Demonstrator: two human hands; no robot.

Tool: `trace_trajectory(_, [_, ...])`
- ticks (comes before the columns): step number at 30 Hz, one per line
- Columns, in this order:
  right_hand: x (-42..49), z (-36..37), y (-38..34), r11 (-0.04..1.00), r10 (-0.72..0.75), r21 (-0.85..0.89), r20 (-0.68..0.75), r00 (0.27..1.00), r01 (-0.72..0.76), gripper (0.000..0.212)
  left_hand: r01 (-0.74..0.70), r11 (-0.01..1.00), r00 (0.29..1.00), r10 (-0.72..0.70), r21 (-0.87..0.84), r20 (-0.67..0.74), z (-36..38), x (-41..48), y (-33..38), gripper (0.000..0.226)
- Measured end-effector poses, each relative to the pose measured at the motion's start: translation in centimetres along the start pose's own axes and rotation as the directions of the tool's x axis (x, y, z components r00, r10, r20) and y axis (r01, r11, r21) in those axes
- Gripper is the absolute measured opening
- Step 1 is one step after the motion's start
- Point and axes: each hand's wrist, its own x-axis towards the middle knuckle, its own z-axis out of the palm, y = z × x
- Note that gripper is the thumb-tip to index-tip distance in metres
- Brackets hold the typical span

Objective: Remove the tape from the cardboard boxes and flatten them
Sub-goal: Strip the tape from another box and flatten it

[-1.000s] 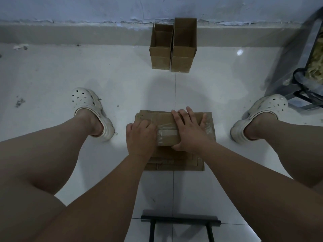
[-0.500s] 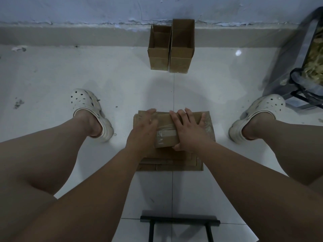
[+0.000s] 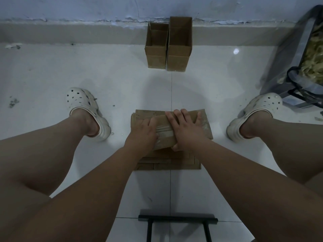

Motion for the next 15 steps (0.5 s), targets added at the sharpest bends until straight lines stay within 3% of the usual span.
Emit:
trace_trajectory(2, [0.1,0.1,-0.1,1.000,-0.013,-0.002,0.005,1.000,0.013,0.127,0.110,0.994,0.992,-0.108,-0.022,0.068,-0.5,0.5,0.1,0.029])
trace_trajectory(8, [0.2,0.6,-0.4,1.000,-0.012,-0.024,-0.008,1.000,0.011,0.130,0.277,0.948,0.946,-0.298,0.153,0.130,-1.4,1.3,1.4,0.016])
trace_trajectory(12, [0.4,0.6,-0.3,1.000,0.019,0.000,-0.017,1.000,-0.019,0.128,0.296,0.911,0.940,-0.332,0.288,0.082,-1.8,1.1,3.0,0.024])
trace_trajectory(15, [0.3,0.9,-0.4,1.000,0.020,0.003,-0.017,1.000,-0.020,0.128,0.315,0.910,0.943,-0.331,0.269,0.018,-1.7,0.7,3.6,0.036])
